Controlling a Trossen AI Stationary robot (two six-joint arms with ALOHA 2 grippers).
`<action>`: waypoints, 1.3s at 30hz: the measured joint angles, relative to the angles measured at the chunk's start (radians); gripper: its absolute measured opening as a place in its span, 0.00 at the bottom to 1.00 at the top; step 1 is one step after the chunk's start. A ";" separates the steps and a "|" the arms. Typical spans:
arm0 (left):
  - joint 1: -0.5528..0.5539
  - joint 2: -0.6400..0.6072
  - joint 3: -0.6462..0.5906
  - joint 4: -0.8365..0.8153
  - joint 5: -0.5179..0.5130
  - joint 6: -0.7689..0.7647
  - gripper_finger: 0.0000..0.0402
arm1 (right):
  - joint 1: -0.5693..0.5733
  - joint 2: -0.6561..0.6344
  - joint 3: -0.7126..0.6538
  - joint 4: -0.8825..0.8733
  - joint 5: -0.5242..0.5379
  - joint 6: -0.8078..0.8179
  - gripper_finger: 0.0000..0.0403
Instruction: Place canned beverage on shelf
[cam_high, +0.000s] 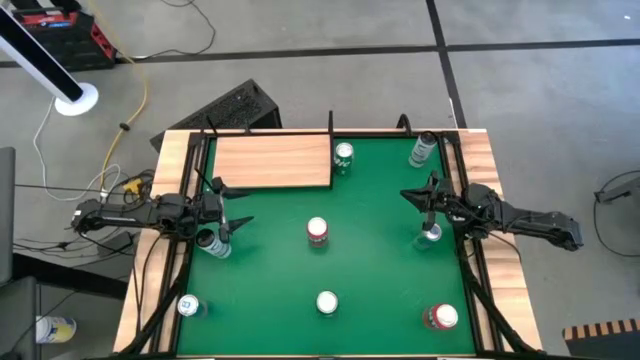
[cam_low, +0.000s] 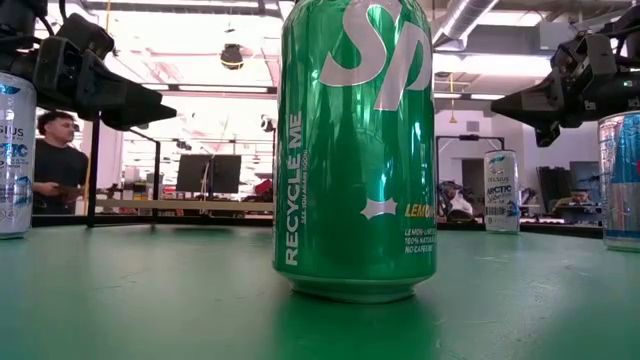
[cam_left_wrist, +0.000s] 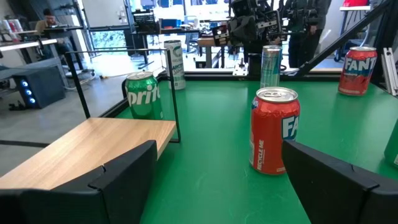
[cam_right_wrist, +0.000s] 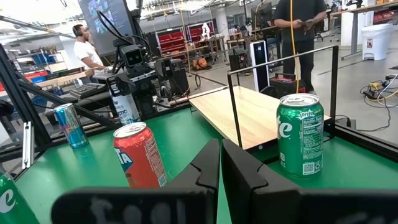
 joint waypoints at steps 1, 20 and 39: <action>0.000 0.000 0.000 0.000 0.000 0.000 0.83 | 0.000 0.000 0.000 0.000 0.000 0.000 0.11; 0.000 0.000 0.000 0.004 0.002 0.021 0.83 | 0.000 0.000 0.000 0.000 0.000 0.000 0.11; 0.001 0.000 -0.001 0.181 -0.110 -0.417 0.83 | -0.021 0.012 0.030 0.265 0.095 -0.224 0.11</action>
